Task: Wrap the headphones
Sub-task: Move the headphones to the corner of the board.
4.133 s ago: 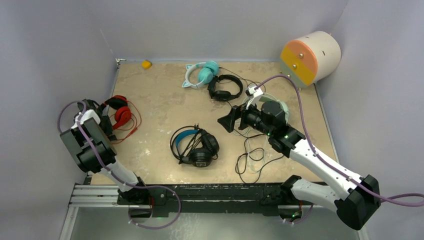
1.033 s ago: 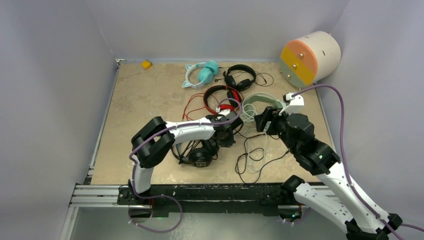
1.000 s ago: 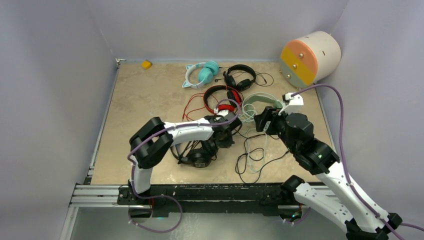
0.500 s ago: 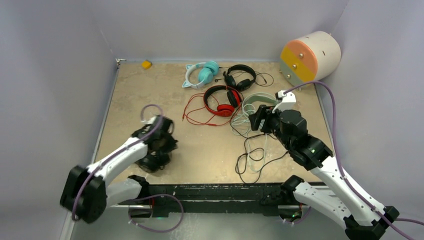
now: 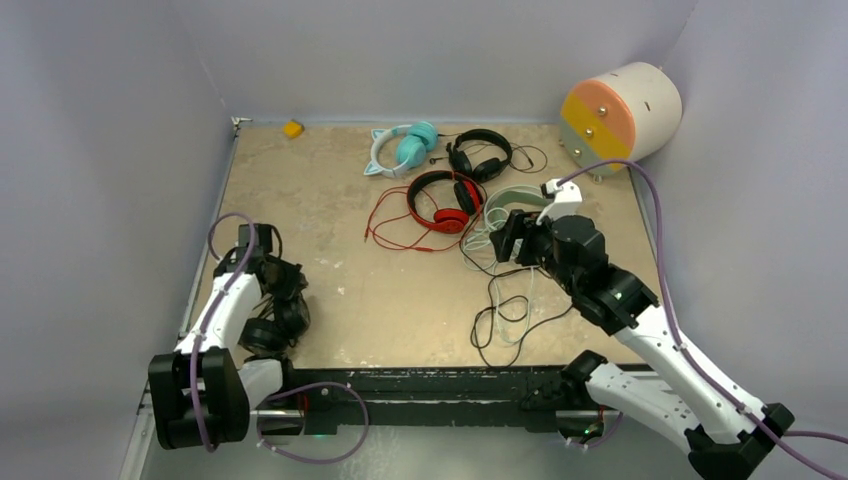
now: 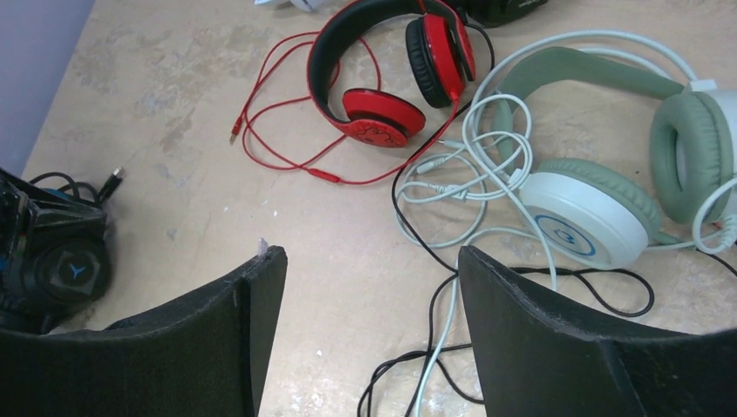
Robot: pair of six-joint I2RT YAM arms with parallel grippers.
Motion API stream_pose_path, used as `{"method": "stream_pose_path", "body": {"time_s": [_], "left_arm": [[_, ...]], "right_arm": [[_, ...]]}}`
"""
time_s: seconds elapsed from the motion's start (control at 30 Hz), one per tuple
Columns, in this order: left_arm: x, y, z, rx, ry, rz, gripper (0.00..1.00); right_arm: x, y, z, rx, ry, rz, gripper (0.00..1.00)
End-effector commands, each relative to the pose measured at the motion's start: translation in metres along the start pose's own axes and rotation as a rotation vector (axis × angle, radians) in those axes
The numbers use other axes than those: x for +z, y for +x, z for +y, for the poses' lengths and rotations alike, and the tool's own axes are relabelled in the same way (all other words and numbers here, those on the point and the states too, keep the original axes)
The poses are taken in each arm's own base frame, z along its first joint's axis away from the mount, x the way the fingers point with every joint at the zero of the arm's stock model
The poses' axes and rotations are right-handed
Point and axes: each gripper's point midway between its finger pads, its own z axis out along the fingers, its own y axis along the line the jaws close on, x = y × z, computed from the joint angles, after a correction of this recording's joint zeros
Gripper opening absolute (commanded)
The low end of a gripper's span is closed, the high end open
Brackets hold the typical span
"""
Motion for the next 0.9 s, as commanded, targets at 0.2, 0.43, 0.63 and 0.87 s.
{"method": "stream_pose_path", "body": {"time_s": [0.2,0.43,0.63,0.87], "left_arm": [[-0.020,0.007,-0.051,0.269,0.268,-0.029,0.13],[-0.048,0.057,-0.108,0.575,0.423,-0.002,0.39],[-0.037,0.090,-0.116,0.699,0.508,0.086,0.50],[-0.026,0.112,-0.065,0.679,0.244,0.058,0.39]], "right_arm": [[0.045,0.046,0.046,-0.023,-0.200,0.225,0.83],[0.102,0.041,0.077,-0.060,-0.249,0.307,0.86],[0.150,0.023,0.085,-0.118,-0.195,0.306,0.80],[0.193,0.010,0.082,-0.188,-0.103,0.297,0.75]]}}
